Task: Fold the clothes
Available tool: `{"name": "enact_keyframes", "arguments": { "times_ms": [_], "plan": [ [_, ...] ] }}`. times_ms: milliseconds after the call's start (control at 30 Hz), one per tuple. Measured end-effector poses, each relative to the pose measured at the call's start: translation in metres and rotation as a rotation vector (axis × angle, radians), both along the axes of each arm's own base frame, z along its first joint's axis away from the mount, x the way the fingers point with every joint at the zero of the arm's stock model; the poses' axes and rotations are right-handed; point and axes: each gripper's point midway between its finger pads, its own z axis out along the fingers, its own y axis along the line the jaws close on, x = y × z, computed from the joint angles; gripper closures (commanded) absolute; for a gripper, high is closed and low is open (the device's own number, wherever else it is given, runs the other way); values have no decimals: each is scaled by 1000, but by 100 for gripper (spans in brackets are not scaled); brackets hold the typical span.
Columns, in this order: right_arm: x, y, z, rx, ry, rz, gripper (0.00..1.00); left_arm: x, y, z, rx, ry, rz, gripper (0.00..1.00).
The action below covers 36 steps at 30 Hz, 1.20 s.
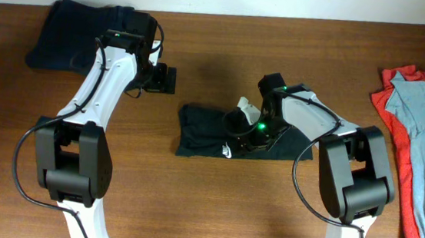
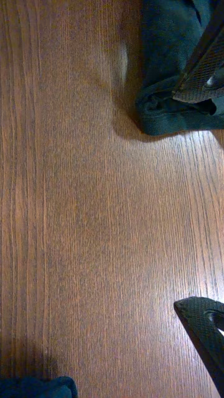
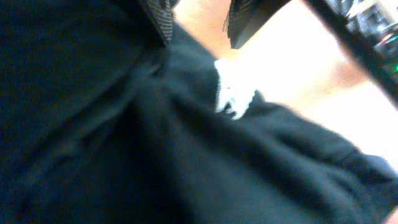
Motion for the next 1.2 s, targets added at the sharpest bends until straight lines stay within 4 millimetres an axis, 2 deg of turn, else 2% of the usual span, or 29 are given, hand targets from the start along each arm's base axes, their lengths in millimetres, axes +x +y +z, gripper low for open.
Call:
{"name": "enact_keyframes", "arguments": {
  "times_ms": [100,200,233,267,333,367,433,633,733,867,1067,1200],
  "plan": [
    [3,6,25,65,28,9,53,0,0,0,0,0,0,1],
    [23,0,57,95,-15,3,51,0,0,0,0,0,0,1],
    [36,-7,71,97,-49,-12,51,0,0,0,0,0,0,1],
    [39,-12,76,87,-55,-20,51,0,0,0,0,0,0,1],
    [55,-49,91,14,-84,-76,51,0,0,0,0,0,0,1],
    [58,-59,91,-8,-88,-92,51,0,0,0,0,0,0,1],
    [62,-93,87,-72,-78,-152,50,0,0,0,0,0,0,1],
    [72,-175,81,-155,-72,-326,48,0,0,0,0,0,0,1],
    [70,-208,68,-173,-60,-404,45,0,0,0,0,0,0,1],
    [64,-219,39,-165,-60,-439,43,0,0,0,0,0,0,1],
    [49,-201,-7,-86,-59,-443,42,0,0,0,0,0,0,1],
    [51,-187,-8,8,-88,-454,44,0,0,0,0,0,0,1]
  ]
}}
